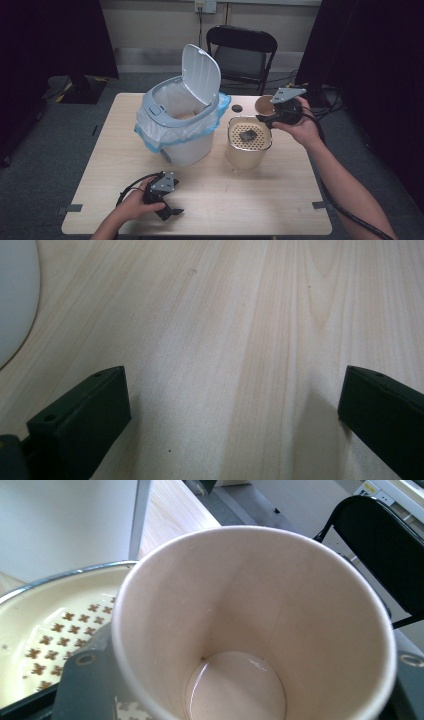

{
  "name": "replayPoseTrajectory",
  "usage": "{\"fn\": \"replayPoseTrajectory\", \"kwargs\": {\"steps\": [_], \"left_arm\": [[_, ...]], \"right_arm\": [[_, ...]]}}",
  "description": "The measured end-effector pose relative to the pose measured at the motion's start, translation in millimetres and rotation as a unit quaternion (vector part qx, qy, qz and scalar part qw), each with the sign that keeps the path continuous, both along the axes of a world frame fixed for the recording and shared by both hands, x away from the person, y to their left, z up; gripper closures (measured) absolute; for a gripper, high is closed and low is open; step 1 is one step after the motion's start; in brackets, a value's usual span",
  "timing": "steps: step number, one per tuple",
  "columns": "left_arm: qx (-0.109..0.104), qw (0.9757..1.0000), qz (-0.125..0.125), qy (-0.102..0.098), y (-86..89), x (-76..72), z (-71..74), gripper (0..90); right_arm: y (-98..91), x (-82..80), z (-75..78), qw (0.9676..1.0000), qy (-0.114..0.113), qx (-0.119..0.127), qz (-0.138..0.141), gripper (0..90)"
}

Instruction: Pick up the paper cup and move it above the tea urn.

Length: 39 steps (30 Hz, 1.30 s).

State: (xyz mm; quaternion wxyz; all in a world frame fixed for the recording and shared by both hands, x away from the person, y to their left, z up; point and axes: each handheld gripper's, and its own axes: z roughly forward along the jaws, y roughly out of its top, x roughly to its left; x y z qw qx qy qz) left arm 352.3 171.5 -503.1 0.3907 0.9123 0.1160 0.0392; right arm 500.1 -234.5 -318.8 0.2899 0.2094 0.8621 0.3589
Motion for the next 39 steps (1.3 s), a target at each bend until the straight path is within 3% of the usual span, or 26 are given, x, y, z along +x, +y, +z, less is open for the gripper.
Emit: {"fn": "replayPoseTrajectory", "kwargs": {"steps": [8, 14, 23, 29, 39], "left_arm": [[0.000, 1.0000, 0.000, 0.000, 0.0, 0.0, 0.0, 0.0], [0.000, 1.0000, 0.000, 0.000, 0.0, 0.0, 0.0, 0.0], [0.000, 1.0000, 0.000, 0.000, -0.1, -0.1, 0.0, 0.0], [-0.002, 1.0000, 0.001, 0.000, -0.2, -0.1, -0.3, 0.0], [-0.002, 1.0000, 0.000, 0.000, -0.1, 0.0, -0.4, 0.0]], "right_arm": [[5.6, -4.1, 5.1, 0.9990, 0.025, 0.036, 0.006, 27.5], [11.9, -5.2, 9.6, 0.9985, 0.031, 0.043, 0.014, 27.5], [18.6, -6.2, 13.4, 0.9950, 0.057, 0.077, 0.030, 27.4], [26.9, -9.7, 14.1, 0.9942, 0.066, 0.075, 0.041, 27.1], [38.5, -14.5, 18.4, 0.9905, 0.083, 0.093, 0.057, 27.1]]}}
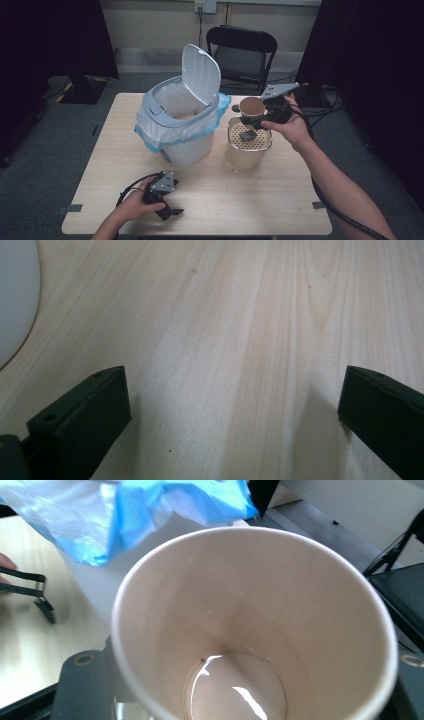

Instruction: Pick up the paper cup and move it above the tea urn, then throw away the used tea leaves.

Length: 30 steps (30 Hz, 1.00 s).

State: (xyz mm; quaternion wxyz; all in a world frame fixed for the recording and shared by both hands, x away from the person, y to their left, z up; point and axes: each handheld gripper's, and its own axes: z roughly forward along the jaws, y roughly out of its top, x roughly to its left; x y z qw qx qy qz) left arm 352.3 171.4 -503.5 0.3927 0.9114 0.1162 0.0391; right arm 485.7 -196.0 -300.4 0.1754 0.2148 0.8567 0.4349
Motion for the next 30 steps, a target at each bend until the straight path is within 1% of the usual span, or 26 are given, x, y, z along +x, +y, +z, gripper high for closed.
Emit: {"fn": "replayPoseTrajectory", "kwargs": {"steps": [4, 14, 15, 16, 19, 23, 28, 30], "left_arm": [[0.000, 1.0000, 0.000, 0.000, 0.0, 0.0, 0.0, 0.0], [0.000, 1.0000, 0.000, -0.001, 0.0, 0.0, 0.1, 0.0], [0.002, 1.0000, 0.001, -0.008, 0.4, 0.4, 0.6, 0.0], [0.003, 1.0000, 0.000, -0.008, 0.4, 0.4, 0.6, 0.0], [0.003, 1.0000, 0.001, -0.008, 0.3, 0.4, 0.6, 0.0], [0.003, 1.0000, 0.001, -0.008, 0.3, 0.4, 0.6, 0.0], [0.003, 1.0000, 0.001, -0.008, 0.3, 0.4, 0.6, 0.0], [0.005, 1.0000, -0.001, -0.006, 0.5, 0.6, 1.1, 0.0]], "right_arm": [[4.2, -1.9, 2.7, 0.9999, 0.009, 0.006, 0.008, 27.1], [15.4, -6.8, 12.2, 0.9994, 0.015, 0.011, 0.028, 27.0], [16.6, -7.3, 13.1, 0.9993, 0.016, 0.012, 0.030, 27.0], [18.5, -7.6, 15.4, 0.9992, 0.019, 0.016, 0.033, 27.0], [21.1, -8.3, 18.6, 0.9990, 0.020, 0.016, 0.036, 27.0], [28.2, -10.4, 26.0, 0.9985, 0.021, 0.015, 0.048, 27.1], [32.6, -13.2, 30.2, 0.9982, 0.020, 0.015, 0.055, 27.0], [33.5, -15.1, 31.8, 0.9979, 0.022, 0.018, 0.058, 27.0]]}}
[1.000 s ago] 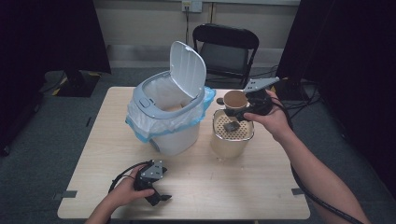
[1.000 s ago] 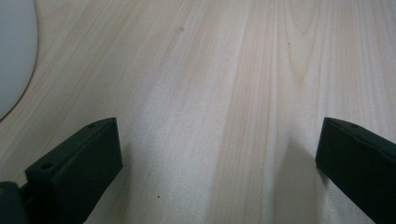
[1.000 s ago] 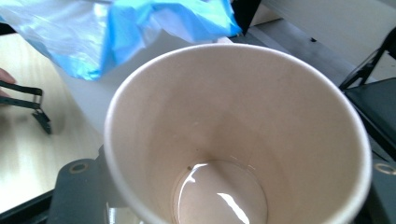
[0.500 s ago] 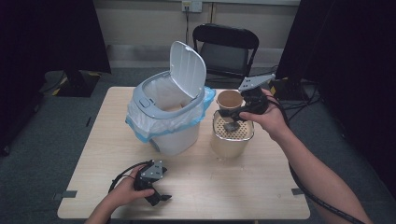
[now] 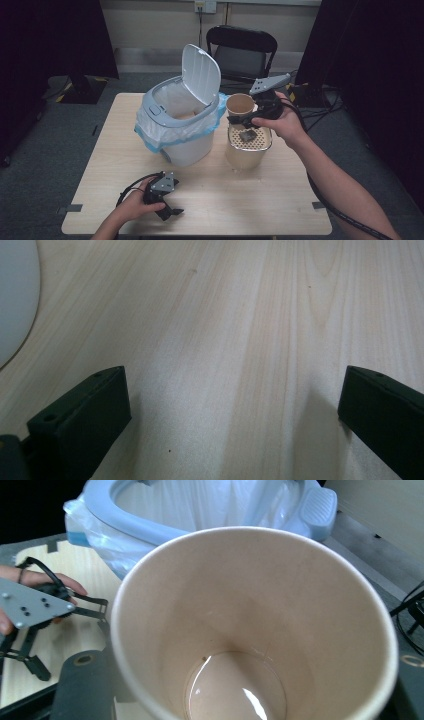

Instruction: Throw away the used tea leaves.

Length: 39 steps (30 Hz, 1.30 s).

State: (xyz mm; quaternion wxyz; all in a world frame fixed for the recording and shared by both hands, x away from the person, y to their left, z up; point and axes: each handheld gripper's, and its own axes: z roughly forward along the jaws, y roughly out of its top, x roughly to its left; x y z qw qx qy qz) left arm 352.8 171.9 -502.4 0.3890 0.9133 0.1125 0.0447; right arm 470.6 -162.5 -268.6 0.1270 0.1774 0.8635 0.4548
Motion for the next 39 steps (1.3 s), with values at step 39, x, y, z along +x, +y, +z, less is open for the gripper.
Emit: {"fn": "replayPoseTrajectory", "kwargs": {"steps": [39], "left_arm": [[0.002, 1.0000, 0.000, 0.000, 0.1, -0.2, 0.5, 0.0]], "right_arm": [[48.9, -15.8, 48.5, 0.9991, 0.007, 0.004, 0.042, 26.9]]}}
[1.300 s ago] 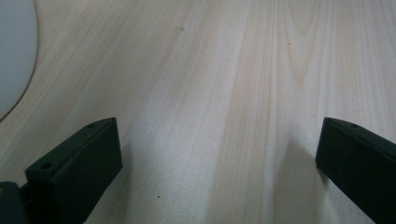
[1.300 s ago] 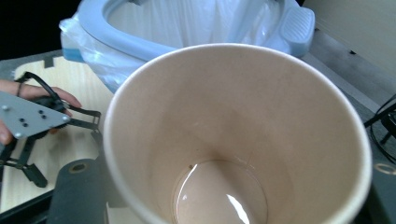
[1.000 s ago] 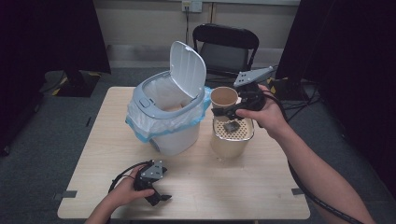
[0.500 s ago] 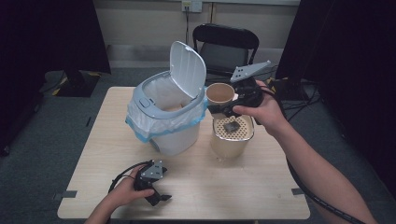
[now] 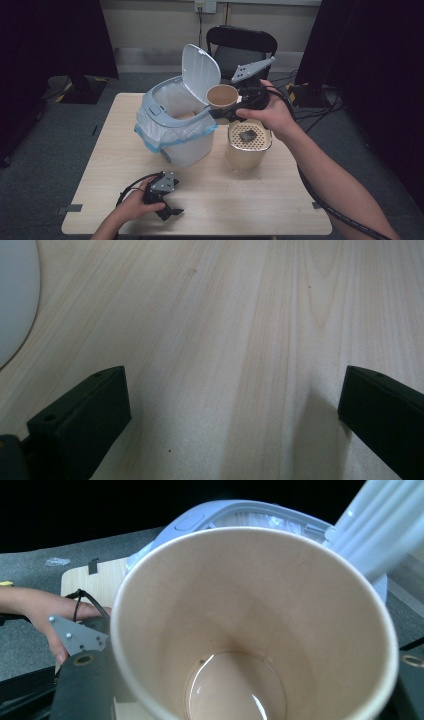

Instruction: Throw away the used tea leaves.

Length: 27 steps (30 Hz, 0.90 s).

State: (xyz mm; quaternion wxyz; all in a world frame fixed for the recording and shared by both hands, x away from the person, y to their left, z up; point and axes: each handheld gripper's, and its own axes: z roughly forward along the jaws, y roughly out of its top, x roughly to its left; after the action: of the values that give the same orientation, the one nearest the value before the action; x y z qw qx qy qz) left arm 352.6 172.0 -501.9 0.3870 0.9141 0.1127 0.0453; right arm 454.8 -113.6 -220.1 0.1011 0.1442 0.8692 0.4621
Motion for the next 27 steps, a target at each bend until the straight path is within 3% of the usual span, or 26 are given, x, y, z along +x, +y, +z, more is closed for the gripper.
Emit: {"fn": "replayPoseTrajectory", "kwargs": {"steps": [10, 15, 27], "left_arm": [[0.000, 1.0000, 0.000, 0.000, 0.0, 0.0, 0.0, 0.0], [0.000, 1.0000, 0.000, 0.000, 0.0, 0.0, 0.0, 0.0], [-0.001, 1.0000, 0.000, 0.000, 0.0, 0.0, 0.0, 0.0]], "right_arm": [[24.5, 6.5, 7.2, 1.0000, -0.002, 0.008, 0.004, 26.8], [34.4, 11.7, 5.3, 0.9999, 0.005, 0.016, 0.001, 26.7], [61.3, 28.2, 2.6, 0.9998, -0.005, 0.015, -0.009, 26.6]]}}
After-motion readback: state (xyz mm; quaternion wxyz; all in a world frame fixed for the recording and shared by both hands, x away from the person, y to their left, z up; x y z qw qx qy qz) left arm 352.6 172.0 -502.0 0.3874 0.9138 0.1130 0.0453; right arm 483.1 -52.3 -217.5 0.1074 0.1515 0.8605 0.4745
